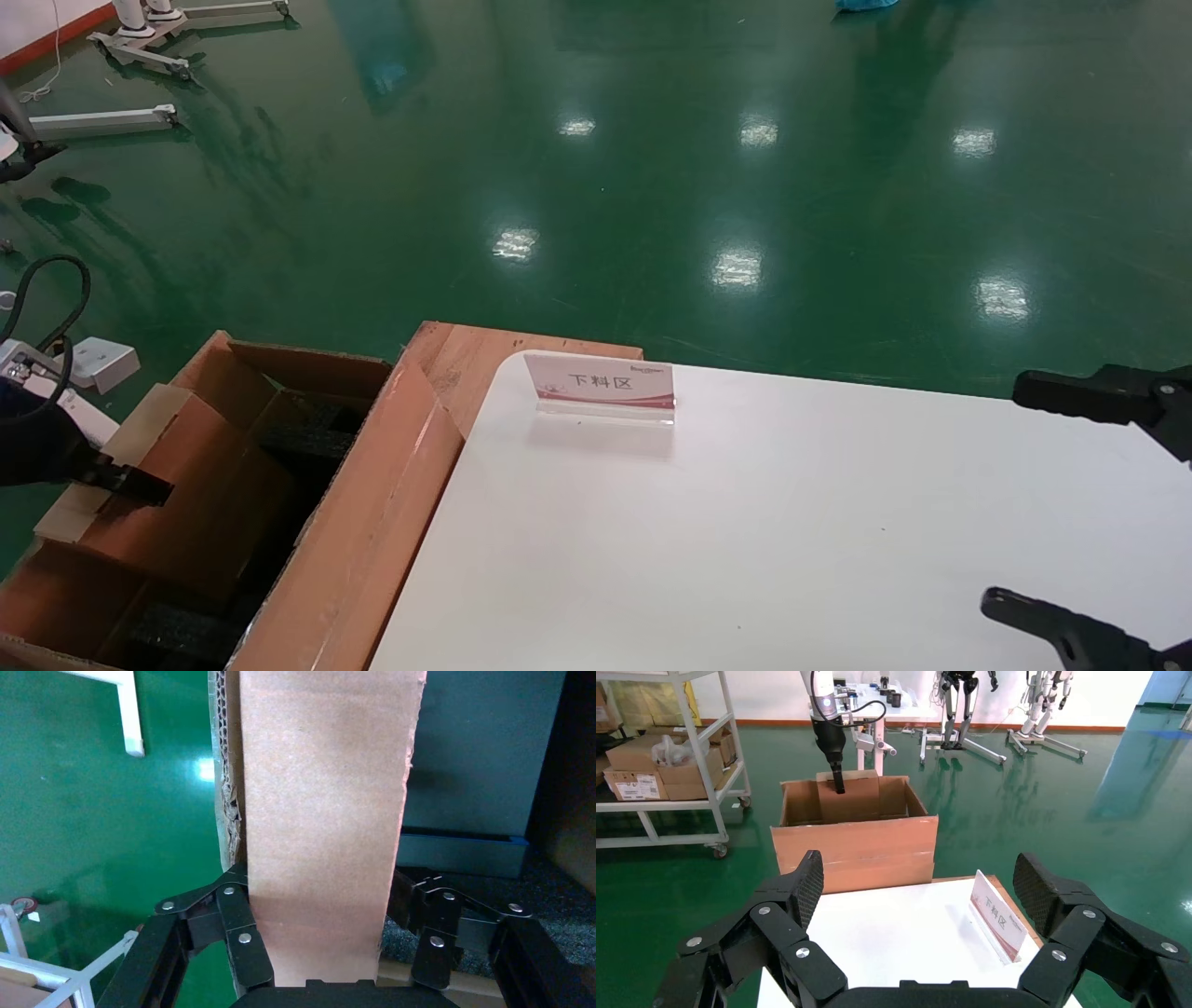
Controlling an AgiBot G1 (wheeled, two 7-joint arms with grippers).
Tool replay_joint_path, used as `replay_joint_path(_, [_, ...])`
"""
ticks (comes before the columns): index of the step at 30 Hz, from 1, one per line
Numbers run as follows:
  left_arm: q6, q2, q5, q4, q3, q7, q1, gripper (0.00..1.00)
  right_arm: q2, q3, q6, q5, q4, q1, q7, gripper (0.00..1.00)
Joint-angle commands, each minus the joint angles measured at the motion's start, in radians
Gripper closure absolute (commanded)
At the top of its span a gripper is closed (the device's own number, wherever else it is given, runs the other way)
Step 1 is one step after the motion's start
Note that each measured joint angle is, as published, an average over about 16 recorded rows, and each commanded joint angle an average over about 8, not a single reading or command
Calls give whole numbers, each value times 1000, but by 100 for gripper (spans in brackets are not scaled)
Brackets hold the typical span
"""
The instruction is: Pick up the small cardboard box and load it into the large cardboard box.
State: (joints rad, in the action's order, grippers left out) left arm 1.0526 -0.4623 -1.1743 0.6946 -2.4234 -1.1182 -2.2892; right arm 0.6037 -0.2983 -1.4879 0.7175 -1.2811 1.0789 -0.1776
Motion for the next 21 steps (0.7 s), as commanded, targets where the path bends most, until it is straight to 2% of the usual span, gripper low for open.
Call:
replay_joint_path(1, [0, 0, -1, 1, 0, 0, -1, 0, 0, 0, 0, 0, 0, 0, 0, 0])
replay_joint_path(21, [0, 1, -2, 5, 1, 0, -5, 0, 0, 0, 0, 0, 0, 0, 0, 0])
